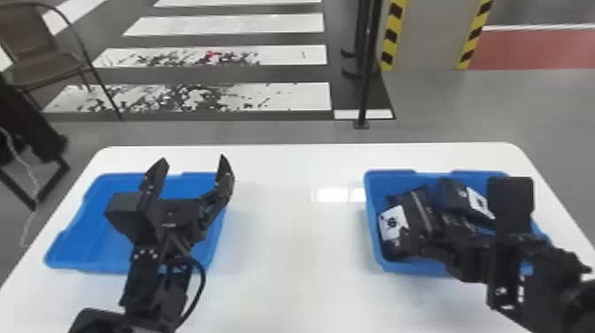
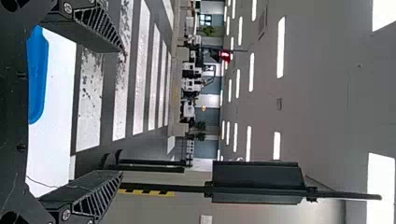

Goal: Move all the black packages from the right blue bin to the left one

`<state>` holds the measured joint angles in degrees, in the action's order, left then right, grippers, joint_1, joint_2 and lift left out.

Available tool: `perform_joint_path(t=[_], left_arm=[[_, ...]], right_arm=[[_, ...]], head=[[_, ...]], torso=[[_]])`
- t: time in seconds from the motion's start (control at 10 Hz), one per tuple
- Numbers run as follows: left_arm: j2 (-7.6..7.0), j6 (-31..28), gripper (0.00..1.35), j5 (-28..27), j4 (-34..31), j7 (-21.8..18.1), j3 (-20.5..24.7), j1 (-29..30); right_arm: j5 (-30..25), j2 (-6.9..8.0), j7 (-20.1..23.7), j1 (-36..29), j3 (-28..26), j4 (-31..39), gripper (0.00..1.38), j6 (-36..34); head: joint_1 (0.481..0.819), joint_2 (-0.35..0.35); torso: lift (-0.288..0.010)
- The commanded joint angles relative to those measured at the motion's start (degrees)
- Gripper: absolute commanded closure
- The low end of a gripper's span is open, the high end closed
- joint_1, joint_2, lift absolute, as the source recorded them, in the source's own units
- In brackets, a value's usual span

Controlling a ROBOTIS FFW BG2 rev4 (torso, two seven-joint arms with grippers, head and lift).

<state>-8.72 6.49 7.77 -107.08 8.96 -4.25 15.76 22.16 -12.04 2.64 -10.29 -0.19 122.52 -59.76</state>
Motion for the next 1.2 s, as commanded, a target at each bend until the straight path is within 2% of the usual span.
perform_joint_path(t=[0.0,0.2,0.4,0.5,0.7,0.8,1.1], left_arm=[[0.1,0.1,0.11,0.0,0.0,0.0,-0.1,0.3],[0.1,0.1,0.11,0.0,0.0,-0.1,-0.3,0.3],[0.02,0.1,0.11,0.0,0.0,-0.1,-0.2,0.1],[0.02,0.1,0.11,0.0,0.0,-0.2,-0.3,0.1],[0.02,0.3,0.11,0.0,0.0,-0.3,-0.2,0.0],[0.02,0.3,0.11,0.0,0.0,-0.3,-0.2,0.1],[0.02,0.5,0.11,0.1,0.0,-0.3,-0.3,0.1]], right_arm=[[0.3,0.0,0.1,0.4,0.3,-0.9,0.23,0.0],[0.5,-0.09,0.0,1.3,0.9,-1.9,0.32,-0.1],[2.2,0.0,0.0,3.3,1.0,-4.6,0.69,-4.5],[3.9,-0.18,0.0,4.0,0.9,-6.0,0.74,-6.7],[4.2,-0.26,0.0,4.7,1.0,-6.3,1.05,-8.3],[4.9,-0.35,0.0,4.5,0.9,-5.6,1.15,-8.2],[5.3,-0.35,-0.4,2.6,-0.3,-2.8,1.15,-4.2]], head=[[0.695,0.063],[0.695,0.065],[0.695,0.065],[0.695,0.068],[0.695,0.075],[0.695,0.075],[0.695,0.082]], torso=[[-0.154],[-0.154],[-0.154],[-0.154],[-0.154],[-0.154],[-0.154]])
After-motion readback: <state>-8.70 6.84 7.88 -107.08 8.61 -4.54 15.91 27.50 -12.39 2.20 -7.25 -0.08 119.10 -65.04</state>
